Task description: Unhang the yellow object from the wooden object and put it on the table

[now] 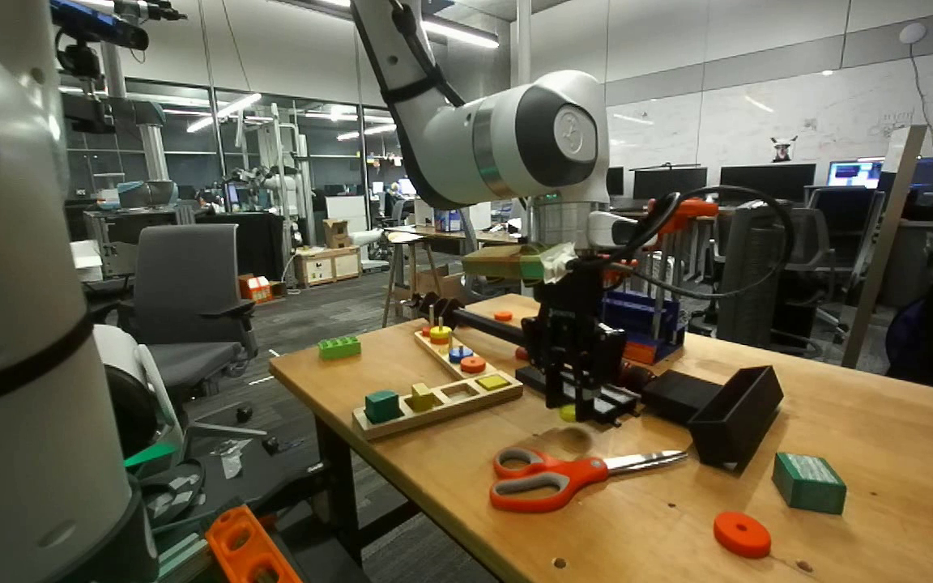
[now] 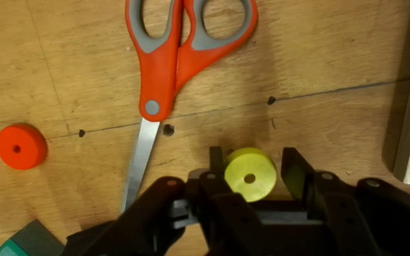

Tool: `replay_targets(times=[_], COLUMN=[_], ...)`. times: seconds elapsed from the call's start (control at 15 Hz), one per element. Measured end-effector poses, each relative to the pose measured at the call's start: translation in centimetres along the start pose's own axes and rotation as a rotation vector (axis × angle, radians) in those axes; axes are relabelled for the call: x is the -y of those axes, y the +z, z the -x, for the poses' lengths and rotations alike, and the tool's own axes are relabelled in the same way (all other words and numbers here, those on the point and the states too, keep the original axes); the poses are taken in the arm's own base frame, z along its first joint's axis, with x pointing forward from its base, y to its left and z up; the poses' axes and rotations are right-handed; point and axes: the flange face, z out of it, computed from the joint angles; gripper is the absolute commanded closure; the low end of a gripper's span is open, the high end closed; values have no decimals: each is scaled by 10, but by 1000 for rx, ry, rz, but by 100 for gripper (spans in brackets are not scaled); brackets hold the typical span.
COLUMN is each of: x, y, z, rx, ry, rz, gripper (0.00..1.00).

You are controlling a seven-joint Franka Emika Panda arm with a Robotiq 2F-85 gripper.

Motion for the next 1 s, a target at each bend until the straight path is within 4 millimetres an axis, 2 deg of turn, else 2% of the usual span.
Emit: replay_targets(times=[0.13, 0.2, 0.47, 0.6, 0.8, 1.0], x=[-1, -1, 0, 5, 26, 54], y=[2, 3, 5, -1, -24, -63], z=[0, 0, 1, 1, 6, 23], rx=[7, 10, 21, 26, 71, 122], ry=[10, 15, 22, 10, -23, -34], rz=[-5, -8, -12, -6, 42, 130], gripper=[3, 0, 0, 0, 0, 0])
